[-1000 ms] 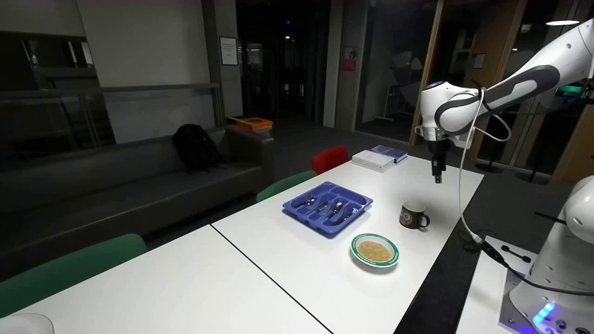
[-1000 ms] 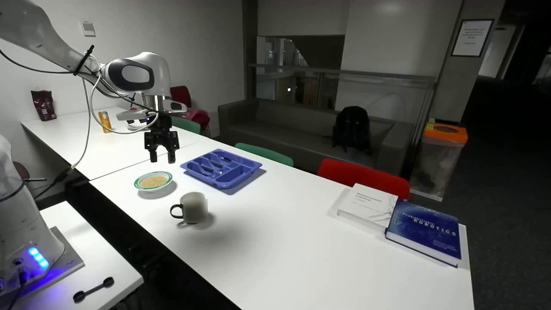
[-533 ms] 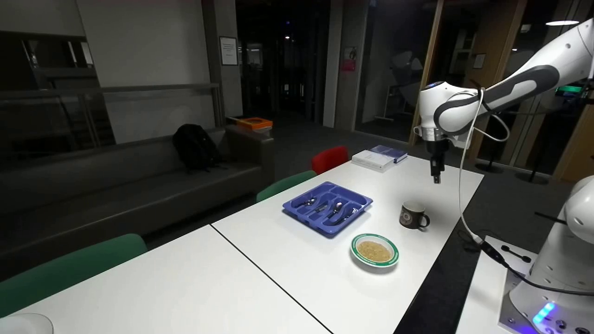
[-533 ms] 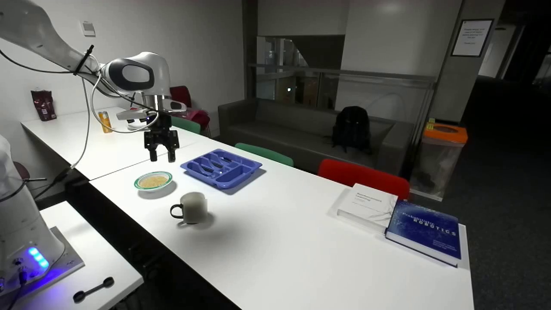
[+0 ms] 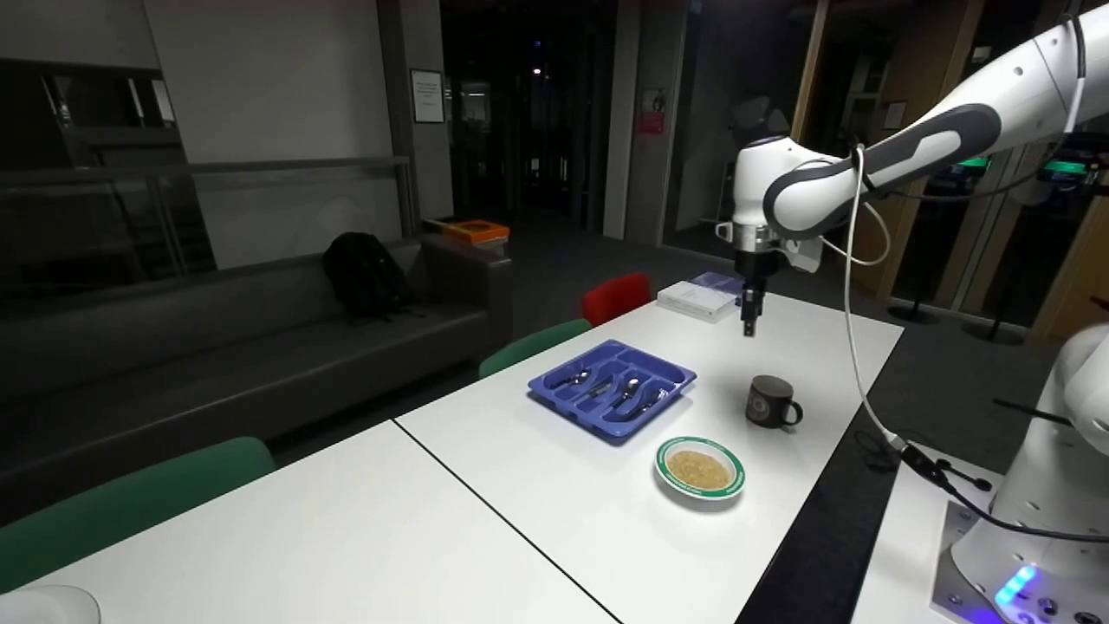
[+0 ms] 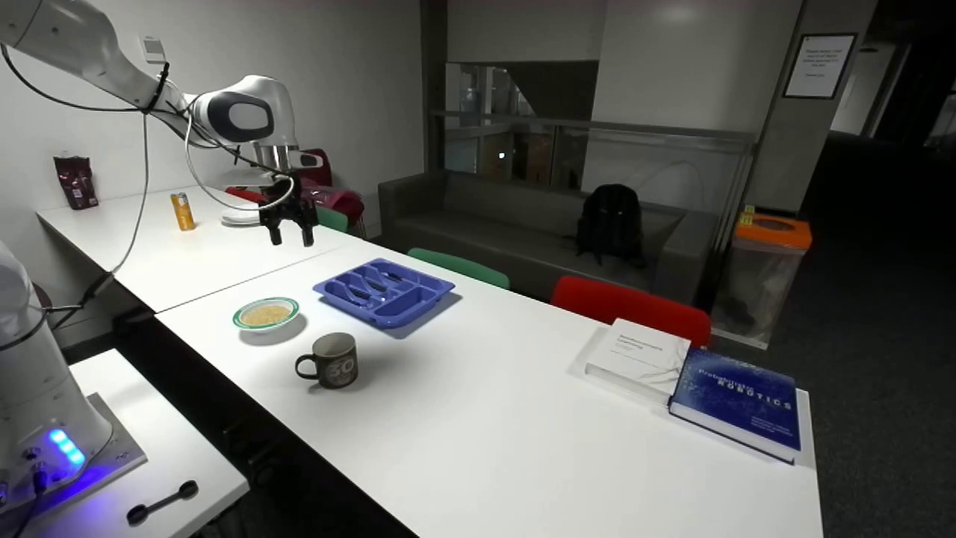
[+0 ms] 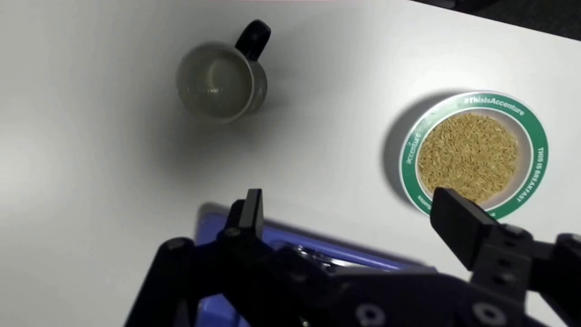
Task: Pick up a silver spoon from the blue tray, use the spoon to scoop up some contents from the bowl, place the contents back in the bowl, put the silver spoon back on the blue tray
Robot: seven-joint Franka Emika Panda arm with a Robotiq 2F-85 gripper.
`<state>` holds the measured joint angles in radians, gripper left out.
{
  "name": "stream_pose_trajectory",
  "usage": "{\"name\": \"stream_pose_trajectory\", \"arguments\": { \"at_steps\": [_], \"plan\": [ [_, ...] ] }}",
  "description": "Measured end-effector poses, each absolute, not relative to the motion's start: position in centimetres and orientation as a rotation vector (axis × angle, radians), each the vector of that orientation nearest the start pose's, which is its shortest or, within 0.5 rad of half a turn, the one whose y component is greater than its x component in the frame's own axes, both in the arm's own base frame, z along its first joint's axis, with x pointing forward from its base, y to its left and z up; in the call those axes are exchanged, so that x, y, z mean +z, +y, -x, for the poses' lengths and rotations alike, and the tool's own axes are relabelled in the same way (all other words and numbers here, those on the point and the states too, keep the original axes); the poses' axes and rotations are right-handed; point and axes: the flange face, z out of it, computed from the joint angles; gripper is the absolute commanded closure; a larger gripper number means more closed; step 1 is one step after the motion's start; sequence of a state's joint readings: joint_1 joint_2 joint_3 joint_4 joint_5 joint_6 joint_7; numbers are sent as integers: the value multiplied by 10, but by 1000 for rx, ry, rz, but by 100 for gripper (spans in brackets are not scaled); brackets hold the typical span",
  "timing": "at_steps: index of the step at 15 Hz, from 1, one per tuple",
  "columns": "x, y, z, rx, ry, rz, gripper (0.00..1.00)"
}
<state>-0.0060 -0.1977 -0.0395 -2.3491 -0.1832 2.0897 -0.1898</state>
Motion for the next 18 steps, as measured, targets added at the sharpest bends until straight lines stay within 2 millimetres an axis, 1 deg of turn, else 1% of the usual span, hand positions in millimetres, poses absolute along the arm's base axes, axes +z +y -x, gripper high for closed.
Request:
{"name": "stream_pose_trajectory", "arguments": {
  "at_steps": [2,5,8,9,11,15,18],
  "plan": [
    [410,-9,-485,117,-572,3236,0],
    [408,13,-506,136,-842,3176,0],
    [405,22,-525,172,-1099,3087,0],
    [405,23,-529,188,-1148,3065,0],
    [405,23,-533,197,-1185,3048,0],
    [404,23,-534,200,-1195,3043,0],
    [397,24,-535,208,-1226,3041,0]
  ]
}}
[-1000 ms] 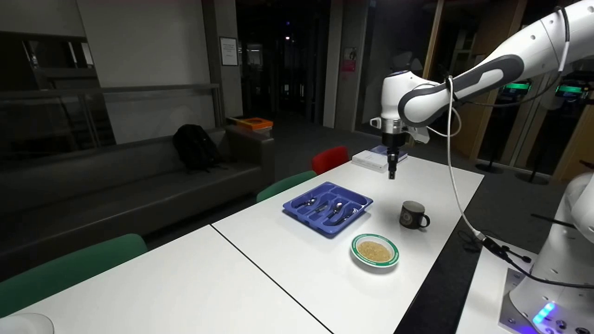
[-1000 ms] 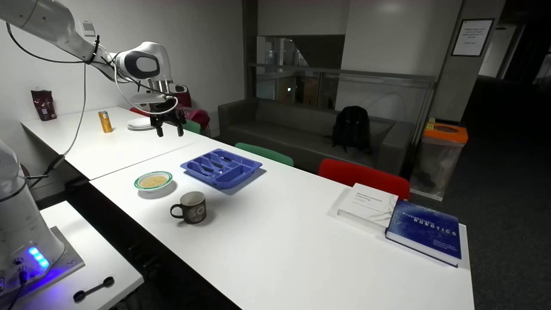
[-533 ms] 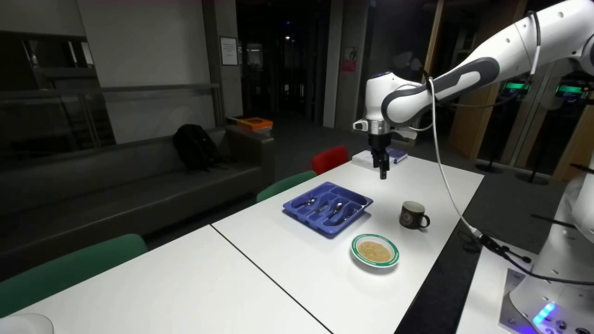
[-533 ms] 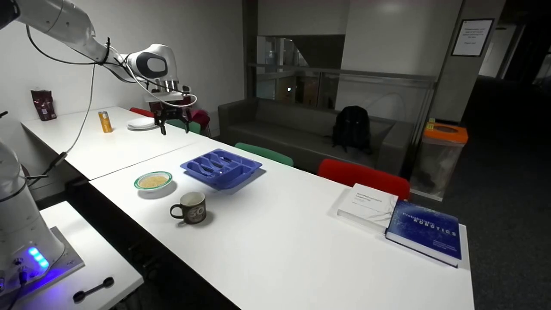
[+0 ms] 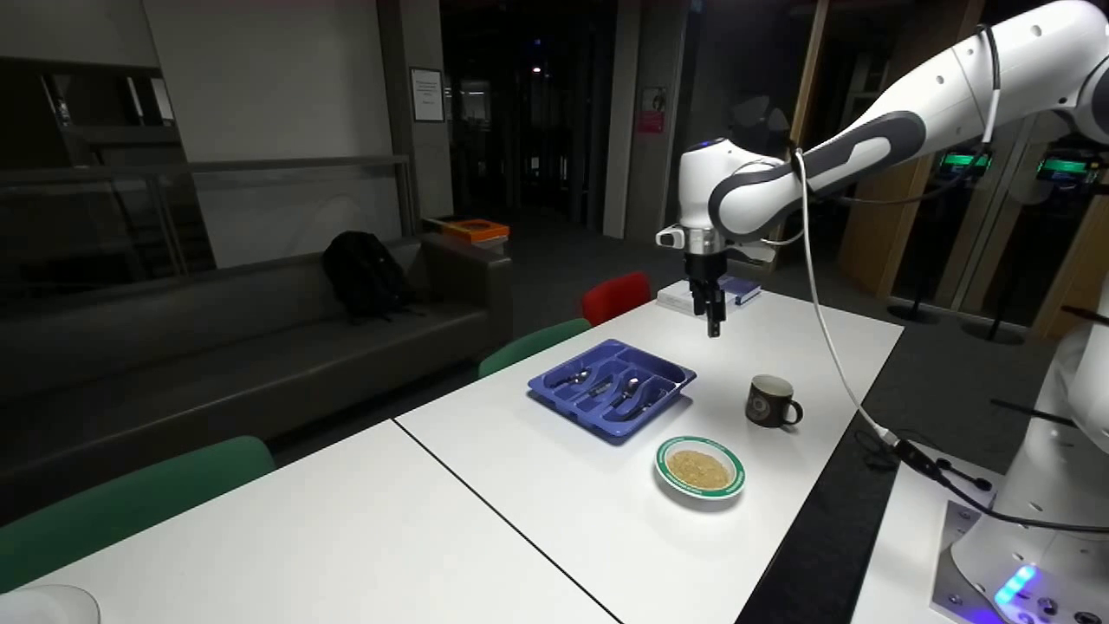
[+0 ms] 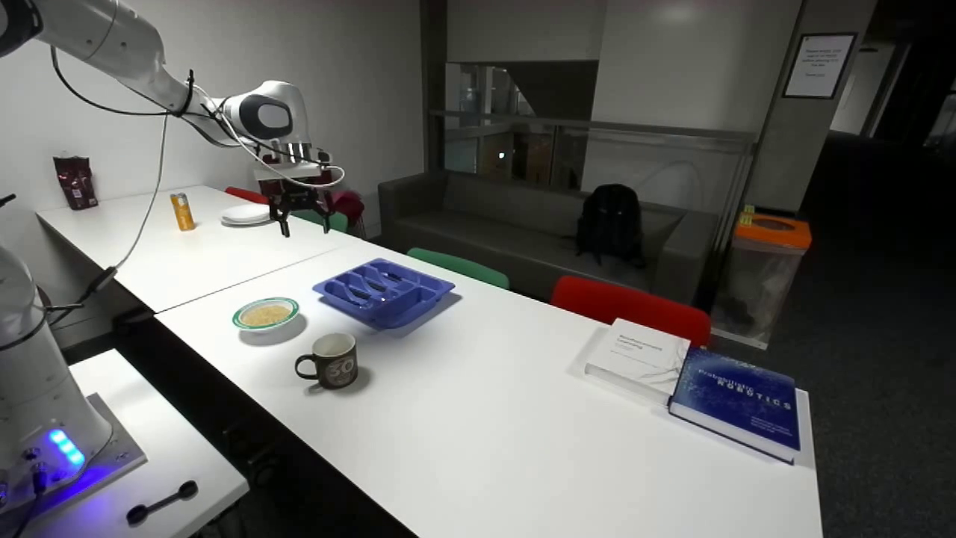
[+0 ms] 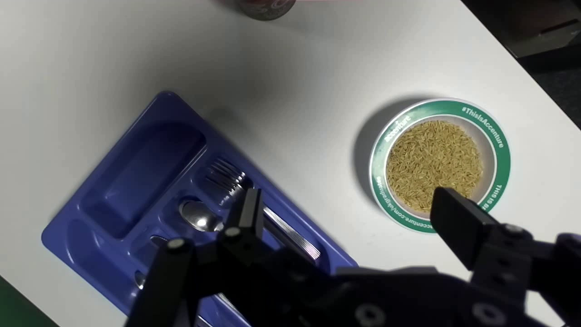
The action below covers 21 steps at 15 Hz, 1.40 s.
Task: Pick up a silver spoon from the blue tray, use the spoon to scoop up some contents from the bowl, place the contents back in the bowl, put the silver spoon back on the blue tray
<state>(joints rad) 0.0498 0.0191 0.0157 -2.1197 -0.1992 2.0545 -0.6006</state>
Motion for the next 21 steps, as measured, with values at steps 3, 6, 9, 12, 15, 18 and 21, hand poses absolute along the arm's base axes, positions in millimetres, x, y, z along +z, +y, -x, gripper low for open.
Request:
{"name": "stream_pose_trajectory", "arguments": {
  "at_steps": [3,6,9,12,15,18,21],
  "plan": [
    [392,37,-548,204,-1407,3015,0],
    [386,57,-572,221,-1636,2942,0],
    [378,70,-599,228,-1845,2815,0],
    [368,69,-624,237,-2018,2663,0],
    [352,57,-643,262,-2135,2536,0],
    [338,44,-647,321,-2172,2460,0],
    [340,44,-648,328,-2173,2455,0]
  ]
}}
